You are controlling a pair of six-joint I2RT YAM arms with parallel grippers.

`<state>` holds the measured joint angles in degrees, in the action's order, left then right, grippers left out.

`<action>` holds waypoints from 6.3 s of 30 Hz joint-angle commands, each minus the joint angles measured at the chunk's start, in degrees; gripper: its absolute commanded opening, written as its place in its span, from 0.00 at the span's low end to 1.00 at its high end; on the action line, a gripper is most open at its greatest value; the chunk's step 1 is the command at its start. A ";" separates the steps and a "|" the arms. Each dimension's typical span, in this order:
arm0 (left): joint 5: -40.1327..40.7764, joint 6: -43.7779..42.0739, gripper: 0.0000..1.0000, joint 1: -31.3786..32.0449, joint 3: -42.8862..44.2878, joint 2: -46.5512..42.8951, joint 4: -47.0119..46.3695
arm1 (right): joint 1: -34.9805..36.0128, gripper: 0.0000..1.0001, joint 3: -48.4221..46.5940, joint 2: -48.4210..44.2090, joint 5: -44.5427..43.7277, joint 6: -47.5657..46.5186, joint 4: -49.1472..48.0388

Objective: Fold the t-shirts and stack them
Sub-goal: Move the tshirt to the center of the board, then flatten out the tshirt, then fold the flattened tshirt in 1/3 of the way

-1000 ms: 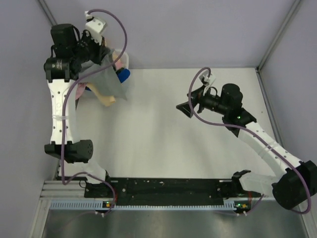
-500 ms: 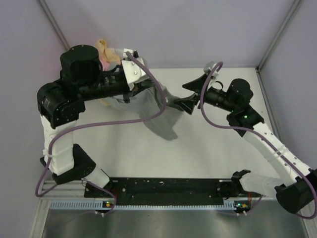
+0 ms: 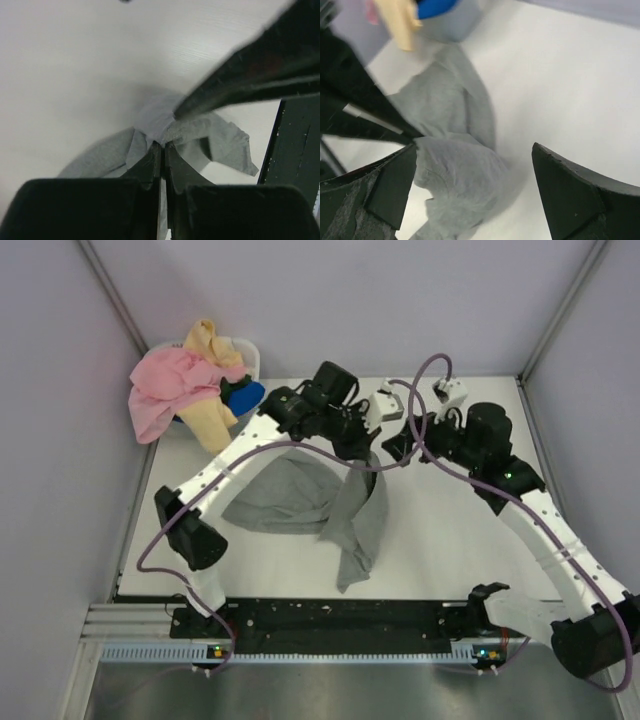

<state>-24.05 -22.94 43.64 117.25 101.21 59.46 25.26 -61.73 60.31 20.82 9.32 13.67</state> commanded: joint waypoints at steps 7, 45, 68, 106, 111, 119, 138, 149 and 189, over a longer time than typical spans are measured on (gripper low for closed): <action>3.26 3.68 0.99 -0.22 3.86 8.31 -2.43 | -18.40 0.93 7.24 3.05 -8.87 14.58 10.50; 6.81 -52.11 0.90 -50.85 -75.41 -23.17 -32.12 | 23.17 0.18 -14.47 46.39 -32.77 11.07 16.21; 1.92 -29.10 0.00 -45.13 -49.42 -36.34 -12.19 | 9.64 0.00 -17.70 4.21 -43.92 -0.43 23.94; 5.05 3.60 0.00 -38.46 -0.14 -12.47 -26.59 | -24.98 0.00 -73.39 34.05 -16.70 2.88 25.97; 7.88 3.08 0.00 -38.36 20.01 0.56 -26.50 | -37.89 0.00 -84.61 39.45 -10.20 12.28 23.34; 6.65 -1.66 0.00 -35.29 9.52 -3.55 -28.70 | -44.24 0.00 -68.73 26.89 -3.42 8.44 20.70; 8.67 -22.67 0.00 -35.11 -58.09 -28.26 -18.44 | -38.53 0.00 11.97 -19.35 2.38 15.73 43.71; 7.27 -21.72 0.00 -35.11 -68.21 -33.27 -11.90 | -38.35 0.00 17.78 -18.22 0.36 20.81 39.35; 29.76 -13.45 0.16 -32.04 -47.47 -4.27 -28.34 | -36.08 0.00 15.87 18.33 -19.93 18.99 2.14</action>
<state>-0.43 -39.99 11.75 66.00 95.48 35.57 -12.80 -38.76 74.02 5.08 31.83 19.86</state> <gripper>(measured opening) 0.069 0.008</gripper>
